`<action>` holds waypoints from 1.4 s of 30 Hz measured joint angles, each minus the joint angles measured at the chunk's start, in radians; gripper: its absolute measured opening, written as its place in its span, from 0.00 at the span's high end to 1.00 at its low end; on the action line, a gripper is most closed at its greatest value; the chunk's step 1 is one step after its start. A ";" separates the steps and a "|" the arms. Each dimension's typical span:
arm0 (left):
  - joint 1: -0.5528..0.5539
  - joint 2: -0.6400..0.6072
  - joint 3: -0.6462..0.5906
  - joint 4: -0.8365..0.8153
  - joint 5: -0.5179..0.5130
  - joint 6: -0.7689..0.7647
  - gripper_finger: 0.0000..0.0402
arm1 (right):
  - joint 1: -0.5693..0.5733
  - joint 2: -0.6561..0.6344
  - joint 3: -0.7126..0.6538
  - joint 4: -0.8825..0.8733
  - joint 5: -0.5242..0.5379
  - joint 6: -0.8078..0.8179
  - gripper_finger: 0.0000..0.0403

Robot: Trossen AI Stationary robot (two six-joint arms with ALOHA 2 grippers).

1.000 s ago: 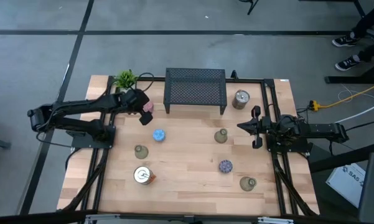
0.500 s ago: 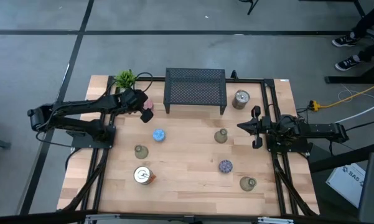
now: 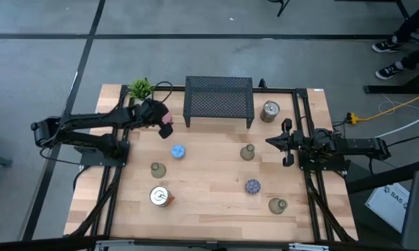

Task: Pick & Place candle stick holders
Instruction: Put the pink patterned scented candle on the shelf

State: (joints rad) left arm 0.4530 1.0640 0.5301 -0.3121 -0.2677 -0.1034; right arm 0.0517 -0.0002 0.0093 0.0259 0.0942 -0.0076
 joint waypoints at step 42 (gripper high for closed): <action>0.224 0.190 -0.017 0.084 0.192 0.020 0.06 | 0.000 0.000 0.000 0.000 0.000 0.000 1.00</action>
State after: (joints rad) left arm 0.6769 1.2538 0.5133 -0.2278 -0.0757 -0.0830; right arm 0.0517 -0.0002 0.0093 0.0257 0.0944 -0.0076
